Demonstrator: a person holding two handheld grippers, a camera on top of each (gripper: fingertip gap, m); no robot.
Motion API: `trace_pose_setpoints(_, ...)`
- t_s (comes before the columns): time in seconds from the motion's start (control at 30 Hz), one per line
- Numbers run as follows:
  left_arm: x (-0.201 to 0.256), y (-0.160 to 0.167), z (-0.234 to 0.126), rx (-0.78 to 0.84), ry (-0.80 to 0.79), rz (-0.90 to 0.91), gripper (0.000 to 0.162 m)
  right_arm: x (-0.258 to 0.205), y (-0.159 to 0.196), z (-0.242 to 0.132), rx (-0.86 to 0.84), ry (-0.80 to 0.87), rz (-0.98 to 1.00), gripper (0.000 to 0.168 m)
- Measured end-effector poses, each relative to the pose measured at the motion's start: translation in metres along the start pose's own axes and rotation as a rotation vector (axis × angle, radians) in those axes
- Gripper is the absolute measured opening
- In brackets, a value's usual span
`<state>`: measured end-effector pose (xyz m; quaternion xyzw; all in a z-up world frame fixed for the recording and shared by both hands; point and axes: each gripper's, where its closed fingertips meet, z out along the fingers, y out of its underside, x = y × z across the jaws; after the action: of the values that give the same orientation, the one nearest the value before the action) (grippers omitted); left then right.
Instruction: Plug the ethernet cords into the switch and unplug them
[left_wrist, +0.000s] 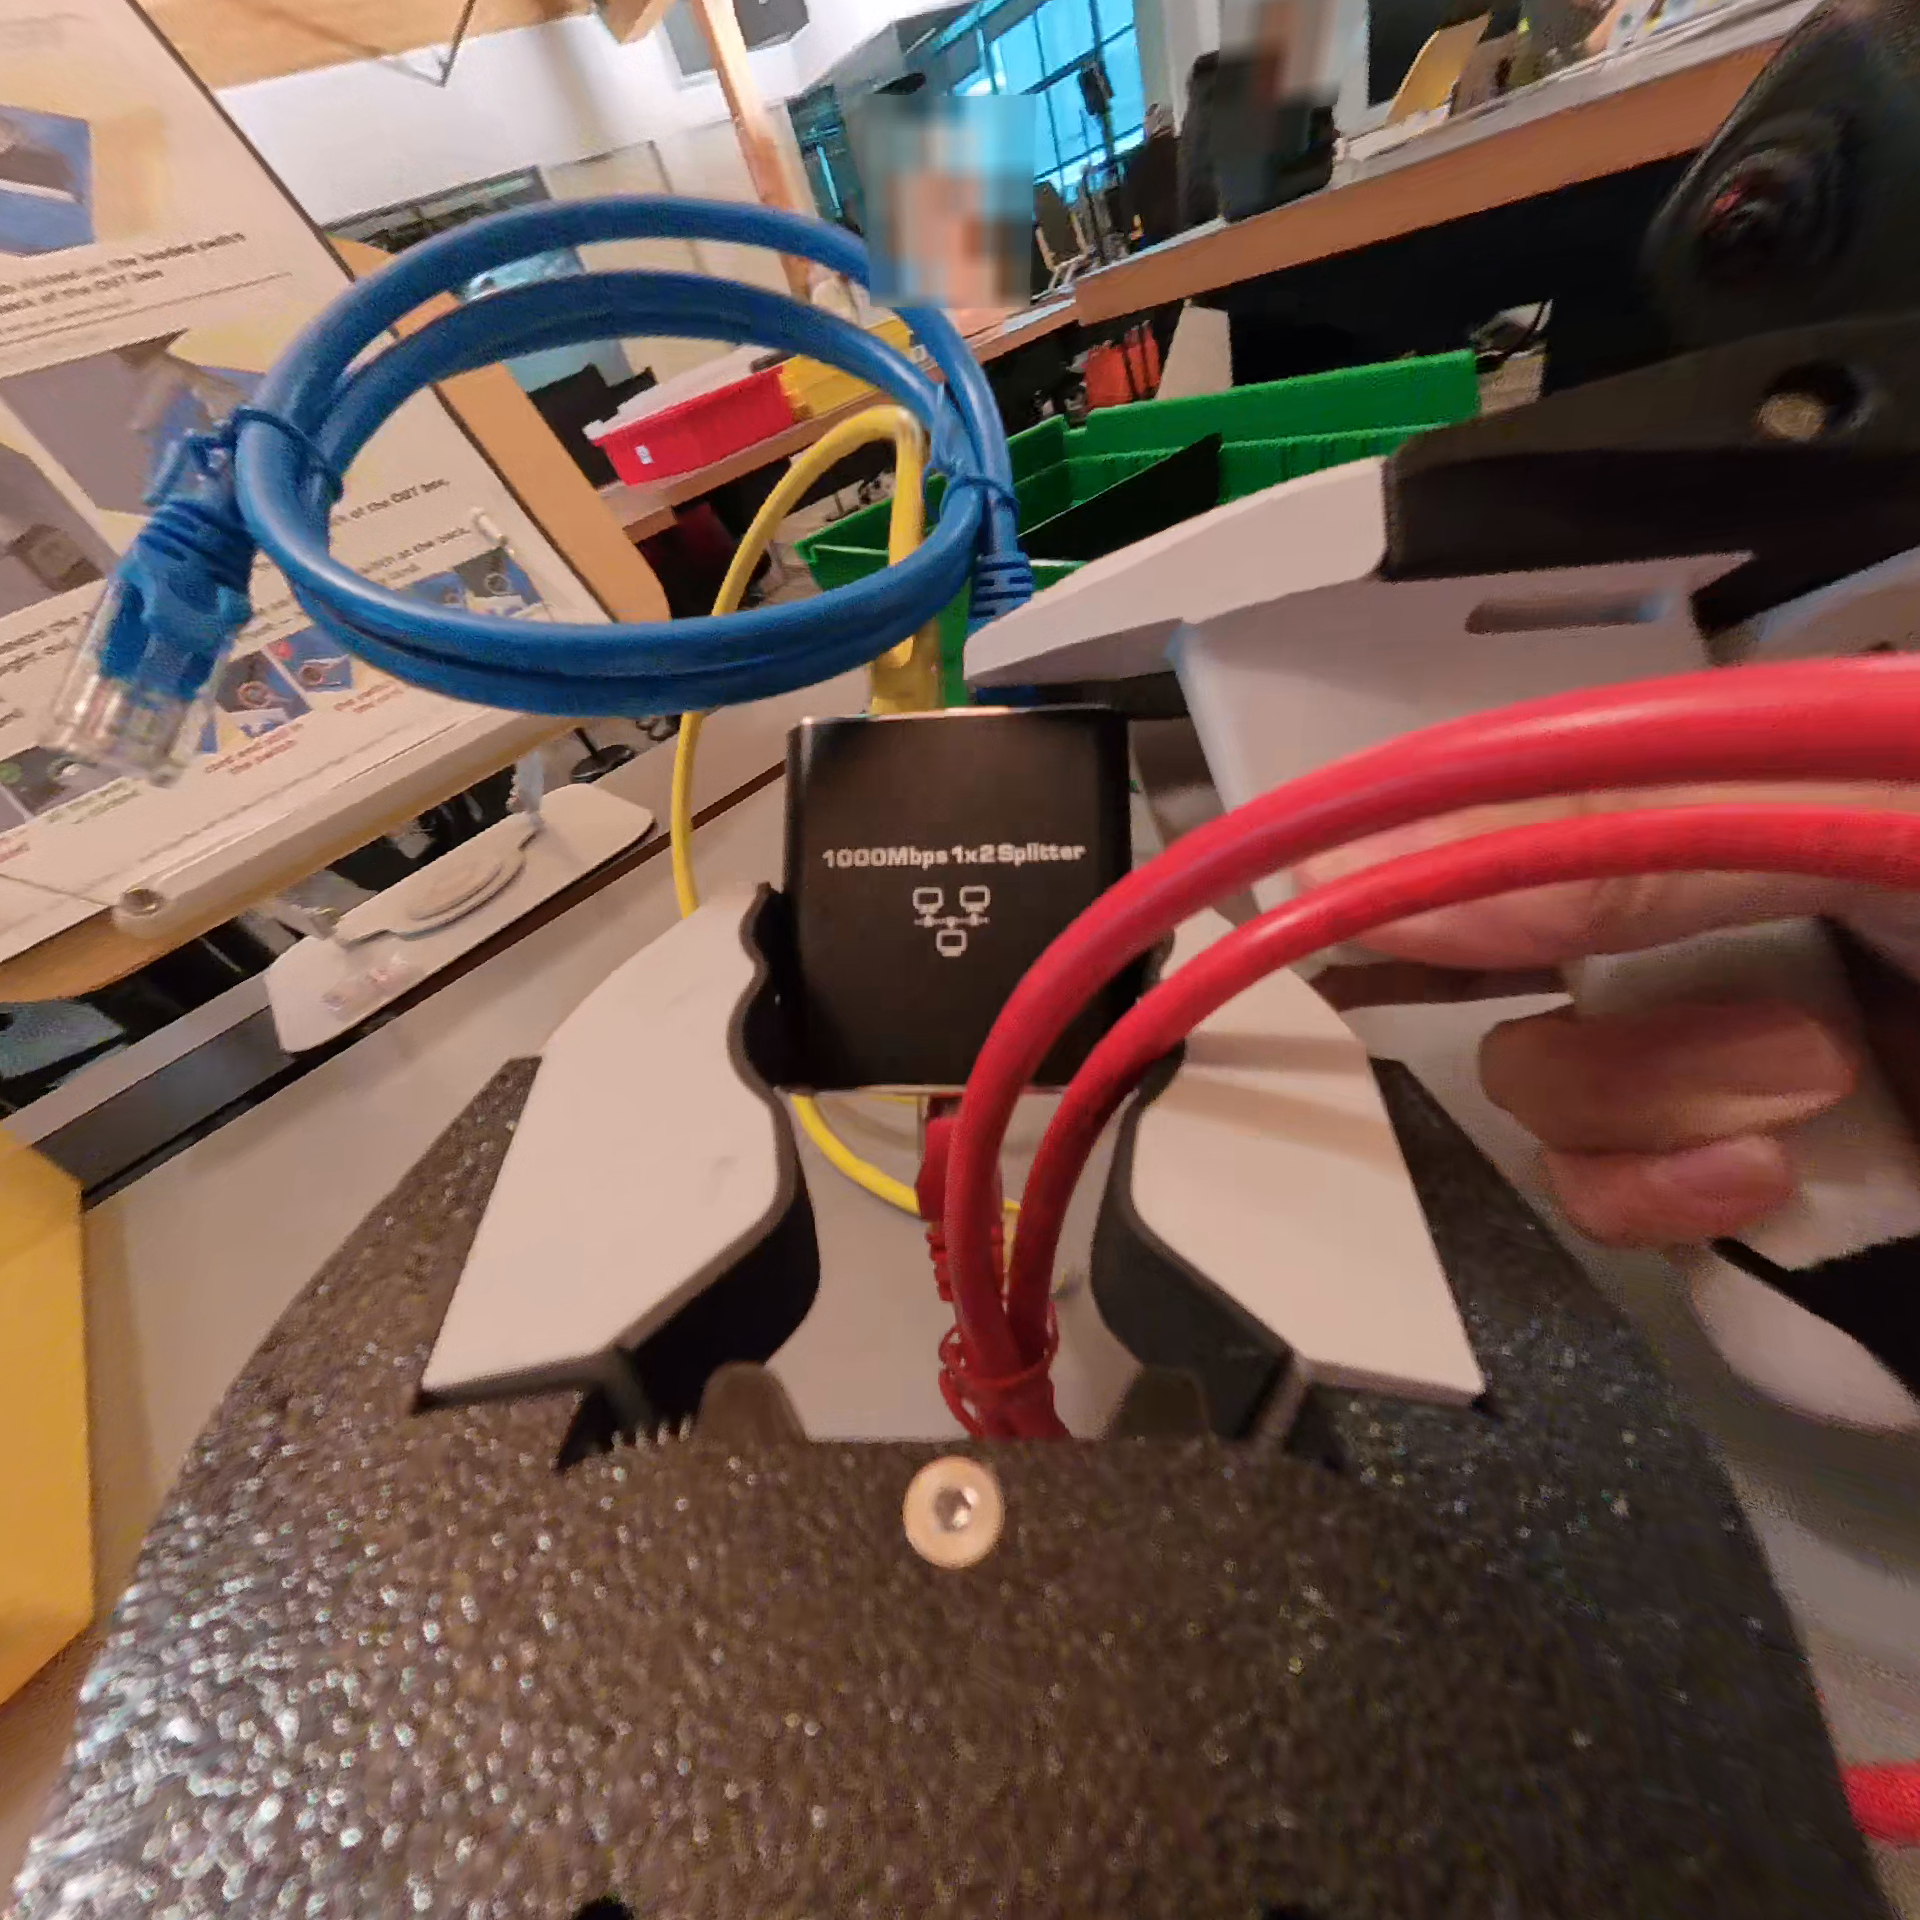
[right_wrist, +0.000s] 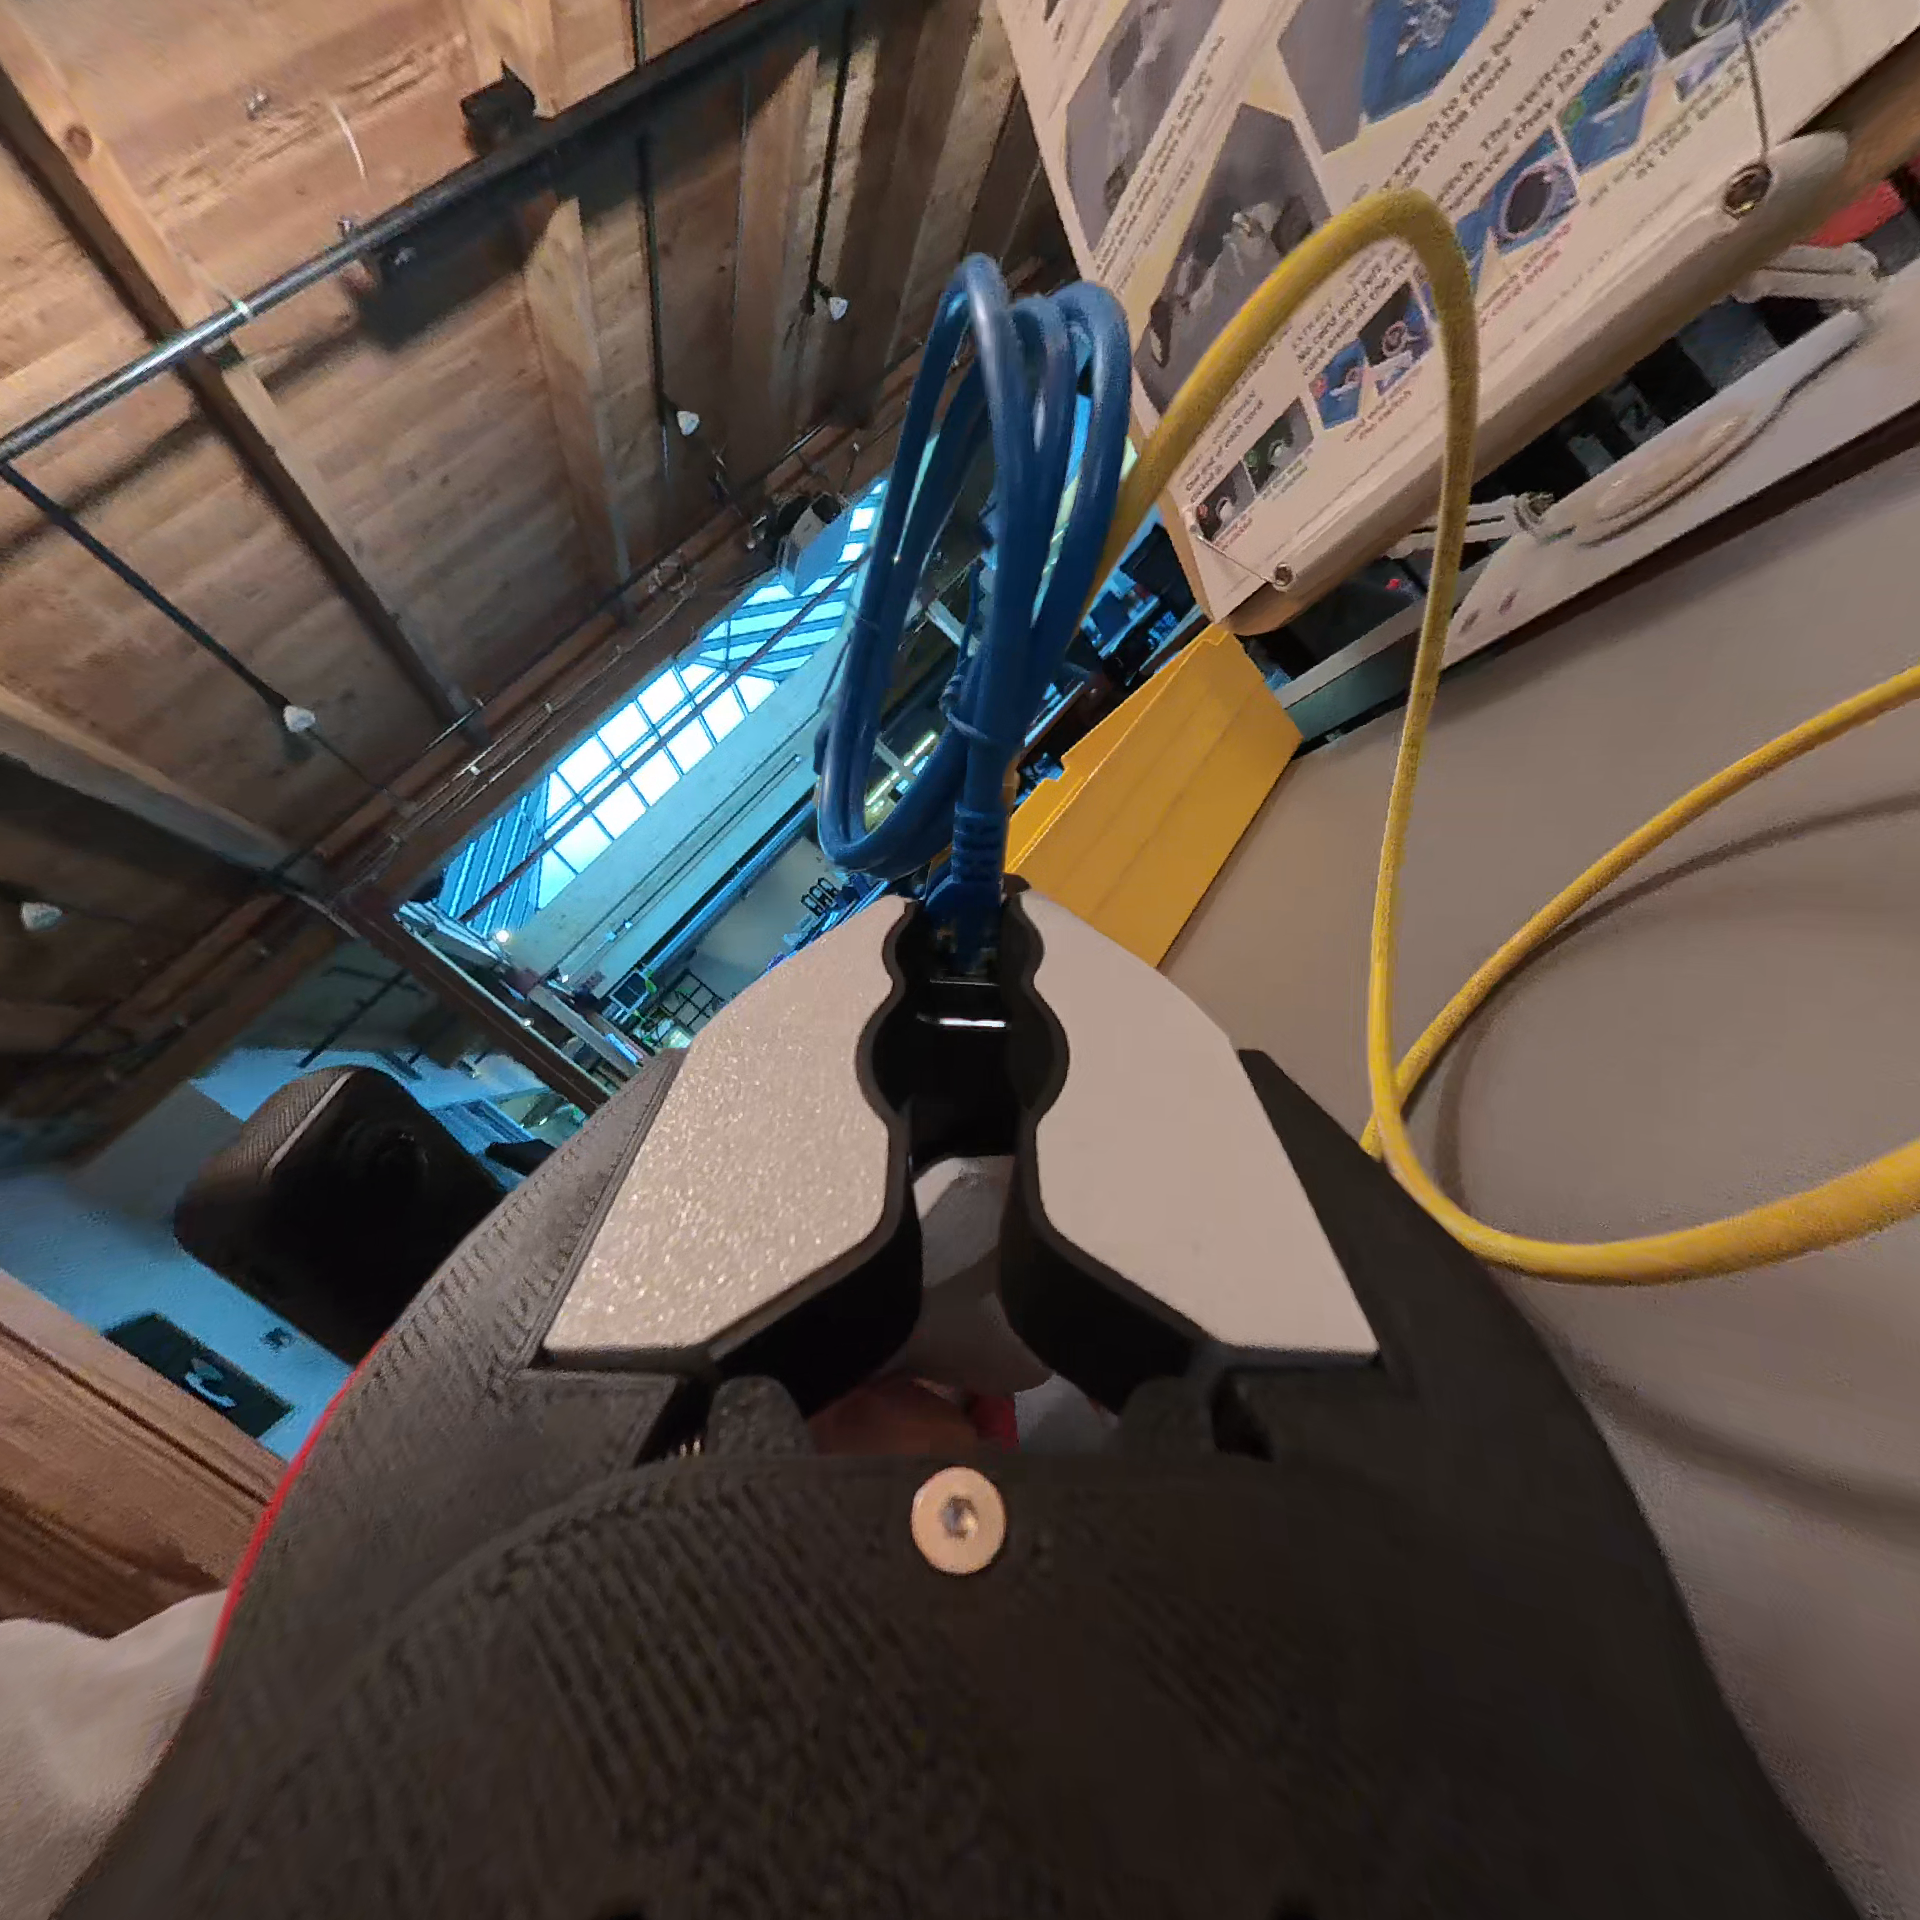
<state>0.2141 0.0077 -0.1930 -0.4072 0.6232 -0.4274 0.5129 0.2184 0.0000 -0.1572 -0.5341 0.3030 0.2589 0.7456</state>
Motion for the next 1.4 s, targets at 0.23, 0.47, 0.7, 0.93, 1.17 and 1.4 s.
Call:
trace_pose_setpoints(0.23, -0.002, 0.005, 0.001, -0.045, 0.062, 0.003, 0.063, 0.004, 0.001, 0.000, -0.026, 0.046, -0.063, 0.014)
trace_pose_setpoints(0.47, -0.004, 0.007, -0.001, -0.067, 0.152, -0.036, 0.063, 0.006, 0.006, 0.001, -0.158, 0.122, -0.356, 0.015)
trace_pose_setpoints(0.7, -0.002, -0.002, -0.004, -0.052, 0.255, -0.117, 0.063, -0.004, 0.002, 0.001, -0.203, 0.145, -0.548, 0.015)
trace_pose_setpoints(0.93, 0.002, -0.011, -0.008, -0.020, 0.334, -0.215, 0.063, -0.016, -0.003, 0.001, -0.231, 0.167, -0.701, 0.014)
trace_pose_setpoints(1.17, 0.002, -0.015, -0.011, -0.007, 0.351, -0.183, 0.063, -0.025, -0.002, 0.001, -0.273, 0.191, -0.853, 0.012)
trace_pose_setpoints(1.4, 0.002, -0.018, -0.013, 0.013, 0.376, -0.239, 0.063, -0.026, -0.004, 0.001, -0.254, 0.152, -0.767, 0.014)
